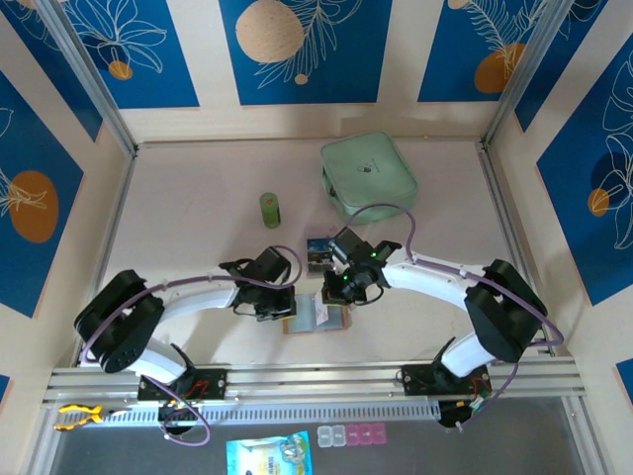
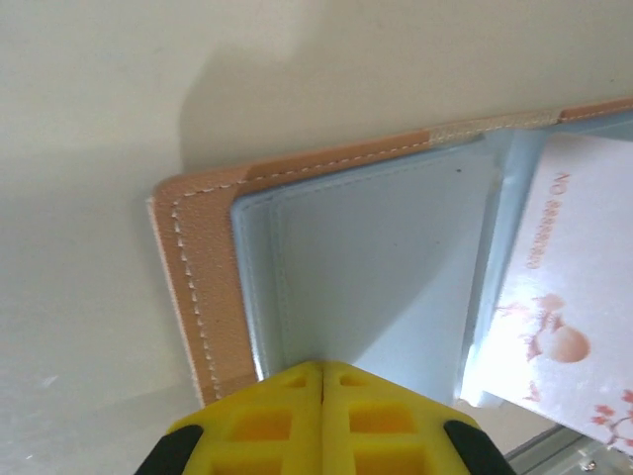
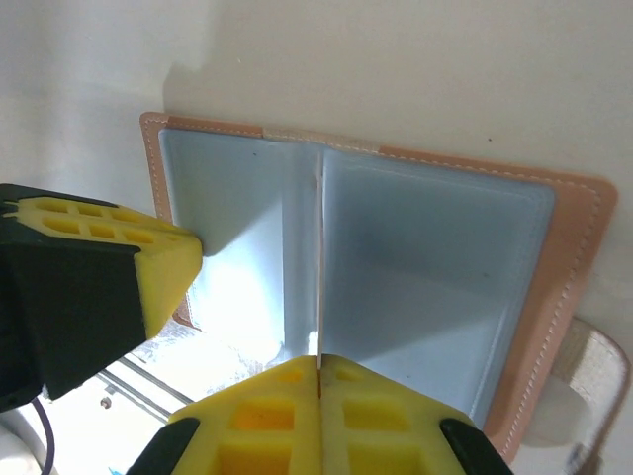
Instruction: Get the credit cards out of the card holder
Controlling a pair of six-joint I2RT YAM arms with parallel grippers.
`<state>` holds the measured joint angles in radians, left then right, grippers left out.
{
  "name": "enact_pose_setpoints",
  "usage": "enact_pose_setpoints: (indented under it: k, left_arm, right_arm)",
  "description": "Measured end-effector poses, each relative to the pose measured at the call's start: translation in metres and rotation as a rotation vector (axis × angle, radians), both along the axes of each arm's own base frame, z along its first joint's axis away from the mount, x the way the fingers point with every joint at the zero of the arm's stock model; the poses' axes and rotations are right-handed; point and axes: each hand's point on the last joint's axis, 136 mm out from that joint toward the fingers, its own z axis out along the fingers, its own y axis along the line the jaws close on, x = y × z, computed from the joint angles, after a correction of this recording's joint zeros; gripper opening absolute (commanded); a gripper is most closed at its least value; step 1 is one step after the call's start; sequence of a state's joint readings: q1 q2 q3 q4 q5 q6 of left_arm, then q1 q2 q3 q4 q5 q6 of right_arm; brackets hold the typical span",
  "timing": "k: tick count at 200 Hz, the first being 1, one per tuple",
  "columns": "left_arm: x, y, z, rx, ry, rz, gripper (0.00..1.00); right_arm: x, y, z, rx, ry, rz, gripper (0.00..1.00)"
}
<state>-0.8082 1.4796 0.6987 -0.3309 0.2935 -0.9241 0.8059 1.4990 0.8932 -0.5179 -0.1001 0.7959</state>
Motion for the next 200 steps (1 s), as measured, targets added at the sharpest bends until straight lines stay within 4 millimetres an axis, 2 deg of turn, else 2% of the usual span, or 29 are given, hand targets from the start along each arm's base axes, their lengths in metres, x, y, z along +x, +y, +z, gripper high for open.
enact_pose_setpoints:
  k: [42, 77, 120, 151, 200]
  left_arm:
    - [-0.001, 0.006, 0.002, 0.018, -0.009, -0.004, 0.00]
    - [0.002, 0.008, 0.010, 0.012, -0.031, 0.004, 0.02]
    - [0.010, 0.011, 0.023, -0.012, -0.074, 0.028, 0.03]
    - [0.010, 0.016, 0.024, -0.012, -0.079, 0.039, 0.03]
    - [0.012, 0.029, 0.026, -0.005, -0.092, 0.075, 0.04]
  right_arm:
    - [0.003, -0.006, 0.014, -0.008, -0.049, 0.035, 0.02]
    - [0.013, -0.006, 0.035, 0.002, -0.151, 0.160, 0.00]
    - [0.040, -0.012, 0.064, -0.022, -0.358, 0.402, 0.00]
    - [0.063, -0.020, 0.080, -0.055, -0.491, 0.602, 0.00]
    - [0.098, -0.023, 0.090, -0.146, -0.626, 0.933, 0.00]
